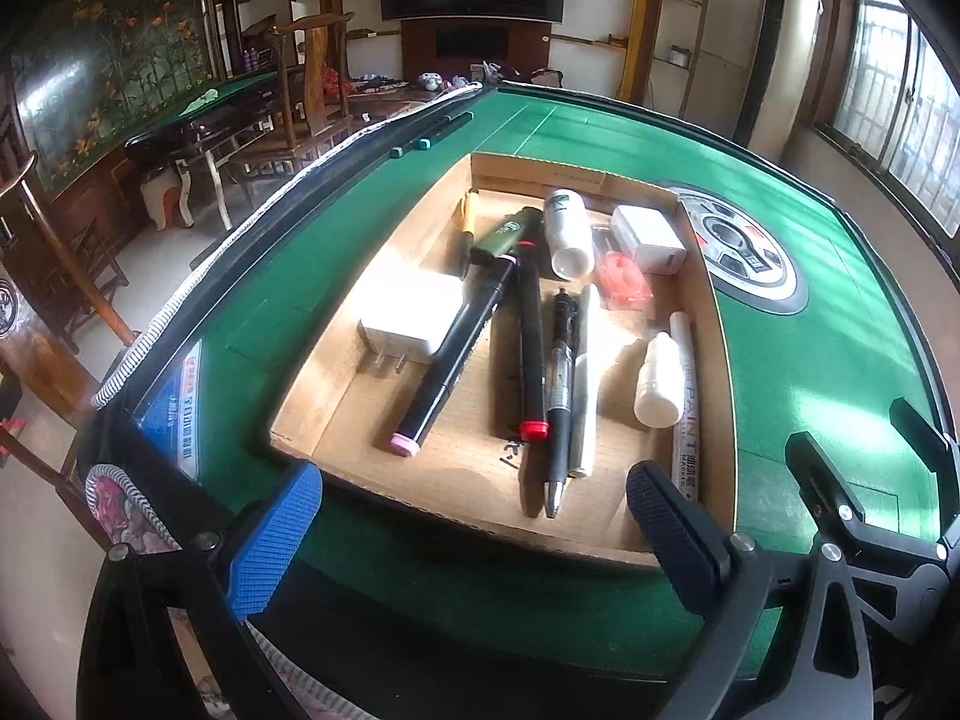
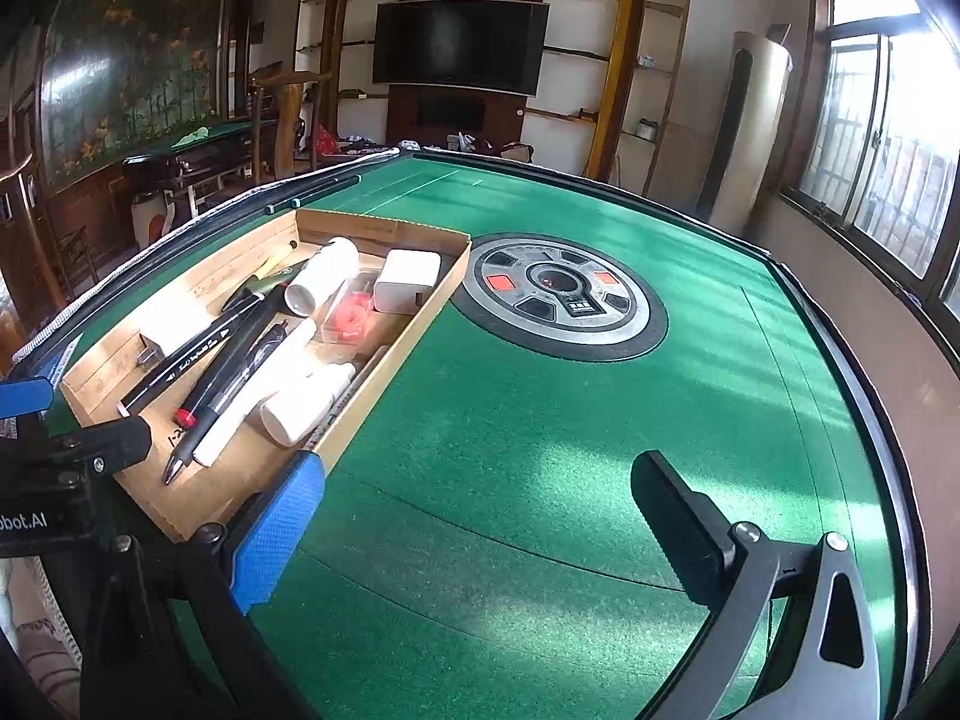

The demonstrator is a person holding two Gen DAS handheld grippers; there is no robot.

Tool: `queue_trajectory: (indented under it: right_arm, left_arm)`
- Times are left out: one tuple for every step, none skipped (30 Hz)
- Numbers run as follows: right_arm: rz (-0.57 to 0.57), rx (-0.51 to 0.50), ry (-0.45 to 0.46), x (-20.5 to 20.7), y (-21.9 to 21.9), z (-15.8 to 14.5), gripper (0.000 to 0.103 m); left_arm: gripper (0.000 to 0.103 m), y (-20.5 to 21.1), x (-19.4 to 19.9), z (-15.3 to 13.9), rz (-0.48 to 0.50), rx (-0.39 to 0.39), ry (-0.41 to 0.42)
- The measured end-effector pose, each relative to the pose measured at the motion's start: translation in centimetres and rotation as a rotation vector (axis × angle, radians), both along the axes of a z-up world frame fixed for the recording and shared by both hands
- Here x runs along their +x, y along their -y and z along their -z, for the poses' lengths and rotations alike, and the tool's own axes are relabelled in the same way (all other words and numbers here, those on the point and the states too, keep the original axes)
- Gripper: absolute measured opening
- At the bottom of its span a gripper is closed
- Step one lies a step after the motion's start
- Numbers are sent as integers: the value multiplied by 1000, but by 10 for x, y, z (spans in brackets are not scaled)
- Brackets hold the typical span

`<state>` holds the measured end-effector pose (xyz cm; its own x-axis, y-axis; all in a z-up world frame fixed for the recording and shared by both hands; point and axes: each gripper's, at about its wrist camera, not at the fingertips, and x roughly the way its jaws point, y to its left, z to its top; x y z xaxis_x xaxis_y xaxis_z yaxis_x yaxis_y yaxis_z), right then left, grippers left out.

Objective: Organize rigid objects

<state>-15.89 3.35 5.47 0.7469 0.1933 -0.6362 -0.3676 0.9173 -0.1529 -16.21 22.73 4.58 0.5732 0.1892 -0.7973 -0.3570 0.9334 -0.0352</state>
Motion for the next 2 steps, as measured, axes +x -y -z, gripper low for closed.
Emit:
queue_trajectory:
  right_arm:
    - [-4, -5, -1, -1, -2, 0, 102]
    - [-8, -10, -2, -1, -5, 0, 102]
  left_arm:
    - [102, -2, -1, -1, 3, 0, 3]
    - [102, -3, -1, -2, 5, 2, 7]
